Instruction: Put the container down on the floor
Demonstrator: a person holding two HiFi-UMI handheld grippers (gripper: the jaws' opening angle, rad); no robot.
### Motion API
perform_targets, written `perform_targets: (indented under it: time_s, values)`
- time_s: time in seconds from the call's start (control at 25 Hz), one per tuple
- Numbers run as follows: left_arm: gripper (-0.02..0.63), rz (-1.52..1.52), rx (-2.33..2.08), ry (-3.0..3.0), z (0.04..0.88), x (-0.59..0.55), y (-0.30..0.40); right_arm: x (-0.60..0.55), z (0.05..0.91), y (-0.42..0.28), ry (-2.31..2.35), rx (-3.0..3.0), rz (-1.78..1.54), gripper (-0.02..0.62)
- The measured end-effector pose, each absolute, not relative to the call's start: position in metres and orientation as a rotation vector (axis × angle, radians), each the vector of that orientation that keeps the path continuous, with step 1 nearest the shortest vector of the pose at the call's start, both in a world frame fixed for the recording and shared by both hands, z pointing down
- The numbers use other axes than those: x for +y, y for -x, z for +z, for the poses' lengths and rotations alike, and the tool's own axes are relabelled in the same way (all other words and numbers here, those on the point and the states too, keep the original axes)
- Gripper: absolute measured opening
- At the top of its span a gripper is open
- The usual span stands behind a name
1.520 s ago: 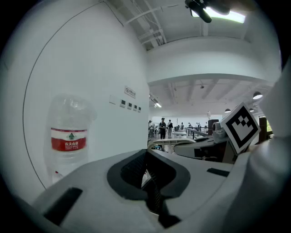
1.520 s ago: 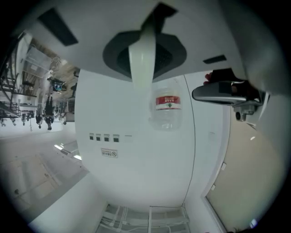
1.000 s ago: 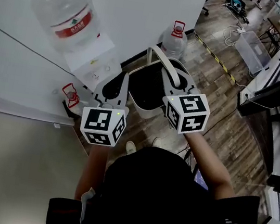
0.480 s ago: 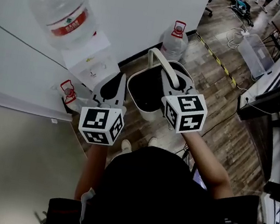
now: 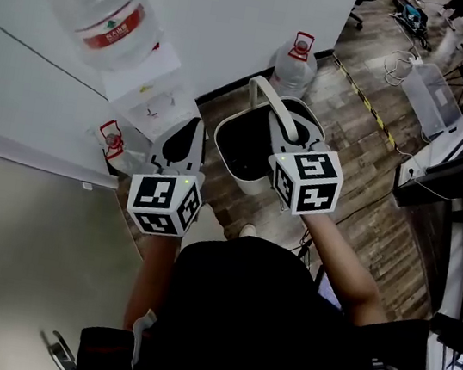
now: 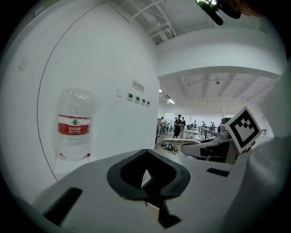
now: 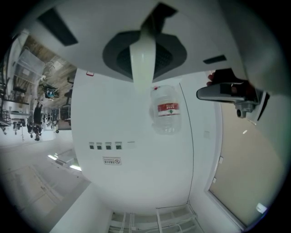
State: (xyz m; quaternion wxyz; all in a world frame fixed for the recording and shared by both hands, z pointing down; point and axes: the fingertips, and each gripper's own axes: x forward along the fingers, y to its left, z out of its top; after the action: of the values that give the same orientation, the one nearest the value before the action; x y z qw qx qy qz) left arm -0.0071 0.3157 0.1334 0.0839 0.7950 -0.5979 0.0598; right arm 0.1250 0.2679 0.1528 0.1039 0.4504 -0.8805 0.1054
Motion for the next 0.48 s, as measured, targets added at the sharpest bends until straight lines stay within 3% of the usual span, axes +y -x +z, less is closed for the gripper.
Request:
perform_targets:
  time_s: [0.48]
  values:
    - [0.014,0.169,-1.801,-2.353,0.138,0.278,0.017,0.229,0.162,-0.115,-1.305,-2.606,0.344,0.028]
